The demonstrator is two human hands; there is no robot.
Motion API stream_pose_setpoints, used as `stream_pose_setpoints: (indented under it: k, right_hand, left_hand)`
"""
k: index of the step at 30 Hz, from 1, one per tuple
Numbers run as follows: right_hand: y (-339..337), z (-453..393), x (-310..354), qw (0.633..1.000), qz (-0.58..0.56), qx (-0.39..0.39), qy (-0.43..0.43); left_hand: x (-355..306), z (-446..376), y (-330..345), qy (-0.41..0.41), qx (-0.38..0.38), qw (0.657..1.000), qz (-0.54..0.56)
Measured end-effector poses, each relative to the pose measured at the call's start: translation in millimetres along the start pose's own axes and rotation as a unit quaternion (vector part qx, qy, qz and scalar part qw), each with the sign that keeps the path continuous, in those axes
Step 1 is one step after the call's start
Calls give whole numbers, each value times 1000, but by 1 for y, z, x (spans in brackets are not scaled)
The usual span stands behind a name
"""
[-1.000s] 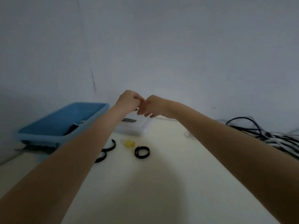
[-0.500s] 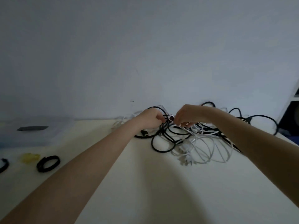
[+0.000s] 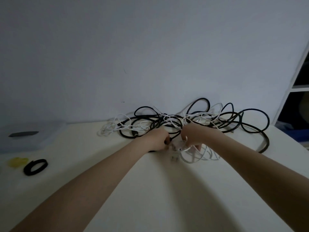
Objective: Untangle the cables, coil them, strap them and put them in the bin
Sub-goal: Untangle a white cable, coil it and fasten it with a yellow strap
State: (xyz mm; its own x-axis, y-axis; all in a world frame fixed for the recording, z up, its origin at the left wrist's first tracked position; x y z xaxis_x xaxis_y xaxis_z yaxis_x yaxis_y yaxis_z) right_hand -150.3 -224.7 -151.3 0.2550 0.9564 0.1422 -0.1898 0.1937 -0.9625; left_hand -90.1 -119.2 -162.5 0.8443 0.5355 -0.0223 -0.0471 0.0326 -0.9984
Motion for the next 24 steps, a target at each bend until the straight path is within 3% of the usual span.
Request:
stream_pose_setpoints:
  k: [6, 9, 11, 12, 13, 15, 17, 19, 21, 24]
  right_hand:
    - [1, 30, -10, 998, 6, 53, -32]
    - [-24, 44, -12, 998, -40, -6, -55]
    - [-58, 52, -7, 987, -101, -95, -81]
    - [-76, 56, -3, 977, -131, -140, -92]
    - [-95, 61, 3, 965, -160, -183, -104]
    - [-130, 71, 16, 932, -208, -266, -132]
    - [-156, 80, 28, 896, -234, -338, -167]
    - [-165, 85, 42, 872, -253, -369, -197]
    - [-162, 84, 52, 859, -290, -364, -213]
    - [-152, 74, 63, 841, -386, -319, -204]
  left_hand:
    - [15, 15, 6, -48, -6, 998, -28]
    - [25, 17, -8, -109, -84, 990, -12]
    - [17, 17, -33, -112, -160, 973, 125]
    - [8, 19, -47, -103, -182, 949, 238]
    - [-2, 22, -62, -88, -193, 900, 380]
    - [-17, 32, -90, -57, -195, 746, 634]
    - [-17, 43, -119, -17, -211, 630, 747]
    - [-15, 54, -142, 15, -211, 577, 789]
    - [-15, 60, -156, 21, -211, 590, 779]
    - [-4, 66, -163, -22, -257, 681, 685]
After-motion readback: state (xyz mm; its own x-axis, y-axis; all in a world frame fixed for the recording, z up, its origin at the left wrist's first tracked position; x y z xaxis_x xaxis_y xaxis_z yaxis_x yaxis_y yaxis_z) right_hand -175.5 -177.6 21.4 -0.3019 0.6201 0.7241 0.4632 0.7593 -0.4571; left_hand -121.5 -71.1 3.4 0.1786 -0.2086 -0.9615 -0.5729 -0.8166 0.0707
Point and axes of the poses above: each hand's wrist, its own z-axis away from the middle knuckle, its own y-axis out of the palm, x = y × z, the point moved 5 cm from there along -z, towards the middle knuckle, and after that the axes turned 10 degrees about -z, right-handed, at the moved point
